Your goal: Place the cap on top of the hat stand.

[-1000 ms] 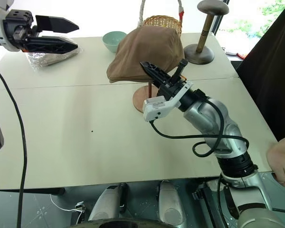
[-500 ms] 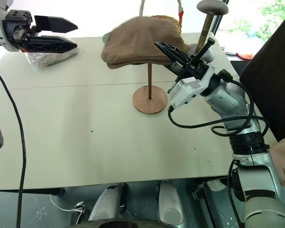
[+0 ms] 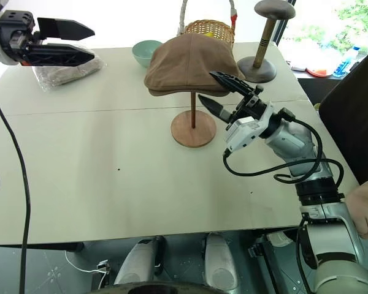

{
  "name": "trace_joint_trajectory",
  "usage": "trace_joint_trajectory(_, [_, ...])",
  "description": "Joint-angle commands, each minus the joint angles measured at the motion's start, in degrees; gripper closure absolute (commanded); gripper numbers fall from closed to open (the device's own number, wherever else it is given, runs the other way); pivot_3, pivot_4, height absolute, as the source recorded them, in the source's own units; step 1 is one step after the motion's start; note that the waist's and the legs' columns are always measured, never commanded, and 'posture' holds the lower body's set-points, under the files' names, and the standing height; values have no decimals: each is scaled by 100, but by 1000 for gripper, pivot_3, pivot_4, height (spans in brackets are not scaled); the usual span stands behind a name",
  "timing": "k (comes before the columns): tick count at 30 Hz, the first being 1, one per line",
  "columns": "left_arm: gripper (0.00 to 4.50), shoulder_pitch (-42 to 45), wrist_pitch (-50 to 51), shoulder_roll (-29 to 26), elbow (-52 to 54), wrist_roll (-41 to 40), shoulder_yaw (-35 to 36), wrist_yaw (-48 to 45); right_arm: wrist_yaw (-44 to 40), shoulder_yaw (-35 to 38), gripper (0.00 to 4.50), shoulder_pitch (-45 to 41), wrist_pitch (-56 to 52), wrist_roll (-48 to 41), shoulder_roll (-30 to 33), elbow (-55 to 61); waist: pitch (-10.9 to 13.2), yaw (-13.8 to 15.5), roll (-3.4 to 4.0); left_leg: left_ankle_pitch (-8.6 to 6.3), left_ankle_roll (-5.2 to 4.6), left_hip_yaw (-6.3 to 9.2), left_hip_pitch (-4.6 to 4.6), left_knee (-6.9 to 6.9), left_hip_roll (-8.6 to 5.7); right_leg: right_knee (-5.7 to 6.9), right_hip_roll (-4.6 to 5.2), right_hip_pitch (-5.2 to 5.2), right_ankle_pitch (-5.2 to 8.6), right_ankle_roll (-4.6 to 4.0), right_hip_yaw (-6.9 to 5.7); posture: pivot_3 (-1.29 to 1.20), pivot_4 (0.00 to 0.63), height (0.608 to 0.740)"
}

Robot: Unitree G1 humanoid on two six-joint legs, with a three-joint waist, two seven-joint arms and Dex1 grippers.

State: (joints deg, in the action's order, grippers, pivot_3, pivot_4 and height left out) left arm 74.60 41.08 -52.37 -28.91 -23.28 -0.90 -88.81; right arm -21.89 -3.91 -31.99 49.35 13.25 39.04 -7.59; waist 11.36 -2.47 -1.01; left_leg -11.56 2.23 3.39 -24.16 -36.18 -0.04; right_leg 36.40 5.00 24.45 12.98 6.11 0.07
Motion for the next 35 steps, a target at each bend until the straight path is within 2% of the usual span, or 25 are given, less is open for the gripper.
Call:
trace_joint_trajectory(1, [301, 36, 5, -98, 140, -109, 227, 32, -234, 367, 39, 297, -321, -241, 394, 796, 1, 8, 1, 0, 0, 0, 0, -1, 0, 0, 0, 0, 0, 0, 0, 0, 150, 740])
trace_joint_trajectory(5, [301, -90, 1, -124, 167, -176, 301, 71, -861, 750, 39, 969, -1201, -1001, 1135, 1691, 1, 24, 1, 0, 0, -2, -1, -2, -1, -2, 2, -1, 0, 1, 0, 0, 150, 740])
trace_joint_trajectory(8, [301, -196, -35, -143, 199, -209, 355, 82, -1580, 1123, 39, 1410, -2227, -1943, 1816, 2186, 1, 25, 0, 0, 0, -1, 1, -4, 0, -1, 1, -4, 0, 0, 0, 0, 150, 740])
trace_joint_trajectory(10, [301, -270, -70, -144, 192, -222, 431, 126, -2435, 1488, 39, 1657, -3373, -3049, 2487, 2393, 1, 17, 2, 0, 0, -1, 2, -6, 0, -1, 1, -7, 1, -4, 0, 0, 150, 740])
trace_joint_trajectory(13, [301, -295, -10, -133, 195, -258, 489, 185, -3223, 1901, 39, 1370, -5093, -4586, 3138, 2328, 1, 12, 0, 0, 0, -4, 6, -8, 0, -2, 4, -12, 6, -14, 2, 0, 150, 740])
trace_joint_trajectory(15, [301, -385, -25, -134, 258, -280, 504, 170, -3553, 1913, 39, 789, -6223, -5472, 3367, 2014, 1, -3, 1, 0, -1, -5, 15, -7, 3, -2, 3, -18, 7, -15, 2, 0, 150, 740])
trace_joint_trajectory(17, [301, -501, -53, -146, 347, -299, 514, 151, -3927, 1733, 39, -2, -7027, -5891, 3402, 1406, 1, -6, 1, -1, -1, -6, 20, -4, 7, -2, 1, -20, 9, -20, 3, 0, 150, 740])
trace_joint_trajectory(19, [301, -628, -22, -209, 513, -364, 564, 143, -4626, 1294, 12, -1007, -7903, -5952, 3471, 399, -2, 24, -5, -1, -1, -5, 20, -1, 9, -5, -1, -19, 11, -22, 1, 0, 150, 740])
trace_joint_trajectory(20, [301, -671, -8, -260, 573, -392, 599, 148, -5055, 1087, 12, -1405, -8167, -5912, 3503, -18, 14, 7, 18, -2, -2, -5, 18, -1, 9, -8, -1, -19, 12, -23, -1, 0, 150, 740])
trace_joint_trajectory(22, [301, -754, -10, -339, 670, -426, 661, 172, -5703, 690, 12, -2115, -8417, -5607, 3452, -651, 16, 6, 16, -2, -2, -27, 10, -7, 4, -17, 8, -12, 12, -26, 17, 0, 150, 740])
trace_joint_trajectory(26, [301, -941, 59, -564, 864, -527, 774, 191, -6475, 48, 12, -3266, -8730, -4867, 3167, -1692, 16, -2, 15, -3, -3, -24, 5, 4, 5, -18, 4, -1, 11, -18, 13, 0, 150, 740])
trace_joint_trajectory(30, [301, -1074, 150, -705, 1036, -624, 860, 255, -7020, -91, 12, -3819, -8991, -4581, 3003, -2274, 19, -4, 20, -3, -3, -25, -9, 7, 5, -14, 3, 16, 2, -1, 14, 0, 150, 740])
trace_joint_trajectory(35, [301, -1162, 219, -758, 1161, -713, 916, 362, -7061, -203, 12, -3884, -8875, -4459, 2966, -2369, 20, 8, 23, -4, -2, -25, -16, 4, 5, -12, 3, 22, 1, 0, 13, 0, 150, 740])
